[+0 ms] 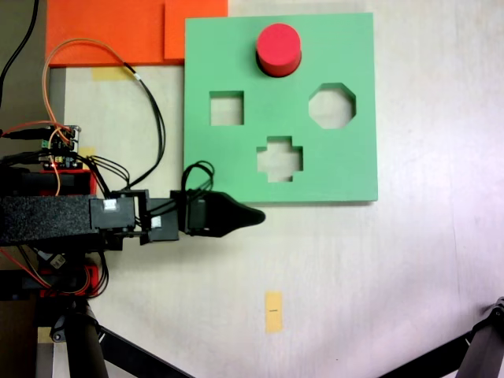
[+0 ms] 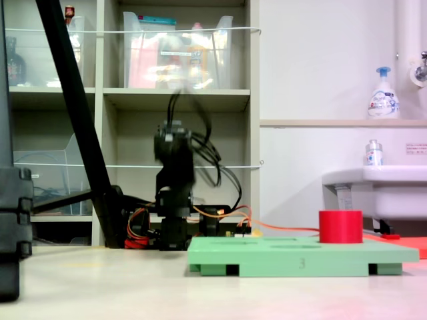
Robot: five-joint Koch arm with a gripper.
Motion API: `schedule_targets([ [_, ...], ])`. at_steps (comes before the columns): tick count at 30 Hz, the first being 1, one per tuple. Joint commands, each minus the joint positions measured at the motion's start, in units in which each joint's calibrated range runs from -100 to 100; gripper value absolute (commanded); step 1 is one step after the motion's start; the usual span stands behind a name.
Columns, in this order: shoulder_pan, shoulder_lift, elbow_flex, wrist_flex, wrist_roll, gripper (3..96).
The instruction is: Put the cylinder block into the corresponding hole
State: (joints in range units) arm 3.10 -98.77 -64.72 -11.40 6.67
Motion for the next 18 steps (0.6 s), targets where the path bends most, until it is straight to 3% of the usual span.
schedule_targets([
  [1, -1.4, -1.2, -9.4, 4.8, -3.7, 49.4],
  [6, -0.3, -1.2, -35.3, 28.5, -7.6, 48.2],
  [18, -1.1, -1.2, -35.3, 10.8, -7.4, 48.9],
])
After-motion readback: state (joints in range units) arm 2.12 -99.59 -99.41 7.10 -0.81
